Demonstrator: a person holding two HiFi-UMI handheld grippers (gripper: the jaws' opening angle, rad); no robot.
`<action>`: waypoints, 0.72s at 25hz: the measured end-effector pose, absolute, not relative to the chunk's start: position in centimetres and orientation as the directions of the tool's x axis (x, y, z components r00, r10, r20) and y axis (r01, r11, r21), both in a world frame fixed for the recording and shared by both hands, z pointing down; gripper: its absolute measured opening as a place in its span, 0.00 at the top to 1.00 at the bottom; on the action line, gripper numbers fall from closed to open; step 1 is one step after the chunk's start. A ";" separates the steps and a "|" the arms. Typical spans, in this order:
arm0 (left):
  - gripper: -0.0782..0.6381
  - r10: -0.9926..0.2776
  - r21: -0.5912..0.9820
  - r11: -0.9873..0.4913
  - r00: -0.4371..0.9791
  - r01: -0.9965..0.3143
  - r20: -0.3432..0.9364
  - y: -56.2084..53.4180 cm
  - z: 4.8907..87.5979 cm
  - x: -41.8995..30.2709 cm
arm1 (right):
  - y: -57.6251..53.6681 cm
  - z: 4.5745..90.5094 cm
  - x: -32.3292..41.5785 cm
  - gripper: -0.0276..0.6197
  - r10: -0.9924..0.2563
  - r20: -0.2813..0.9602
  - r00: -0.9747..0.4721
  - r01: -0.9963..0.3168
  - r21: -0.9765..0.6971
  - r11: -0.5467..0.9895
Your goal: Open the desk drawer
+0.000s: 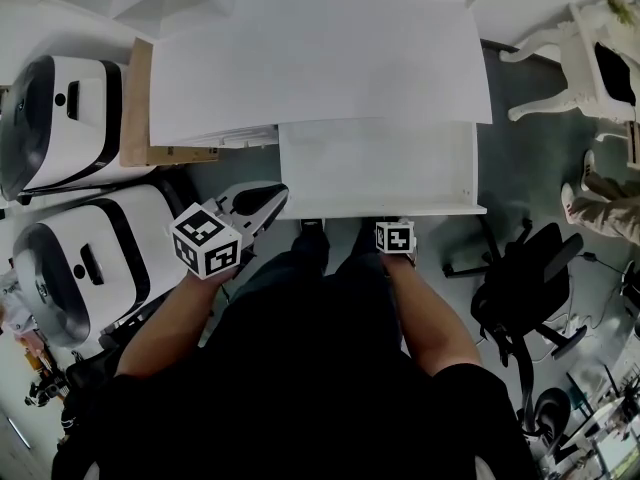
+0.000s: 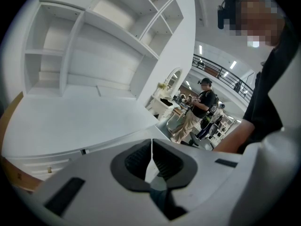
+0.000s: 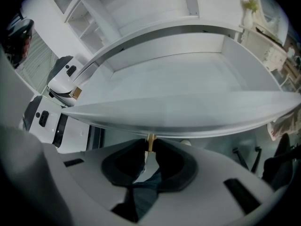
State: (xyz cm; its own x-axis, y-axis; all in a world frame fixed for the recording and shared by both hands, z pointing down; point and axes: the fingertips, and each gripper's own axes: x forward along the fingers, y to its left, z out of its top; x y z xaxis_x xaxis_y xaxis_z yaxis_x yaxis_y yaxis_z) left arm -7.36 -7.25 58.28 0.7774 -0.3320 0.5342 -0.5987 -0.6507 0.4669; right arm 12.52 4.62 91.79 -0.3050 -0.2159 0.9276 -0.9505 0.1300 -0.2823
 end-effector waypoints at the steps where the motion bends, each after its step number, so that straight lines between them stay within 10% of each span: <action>1: 0.87 -0.331 0.467 -0.651 0.777 -0.599 0.535 -7.1 58.3 -7.4 | 4.6 91.8 12.5 0.84 -0.218 0.927 -0.305 -0.951 -0.283 0.128; 18: 0.87 -0.324 0.464 -0.661 0.782 -0.590 0.533 -7.3 57.8 -6.7 | 5.3 91.6 13.1 0.81 -0.185 0.938 -0.292 -0.955 -0.276 0.111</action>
State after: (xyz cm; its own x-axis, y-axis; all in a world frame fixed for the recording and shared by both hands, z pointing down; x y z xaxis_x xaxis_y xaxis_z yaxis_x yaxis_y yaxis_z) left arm -6.68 -7.27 57.78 0.7819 -0.3237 0.5328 -0.5897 -0.6612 0.4638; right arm 13.08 5.33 91.64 -0.2923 -0.1847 0.9383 -0.9549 0.1109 -0.2756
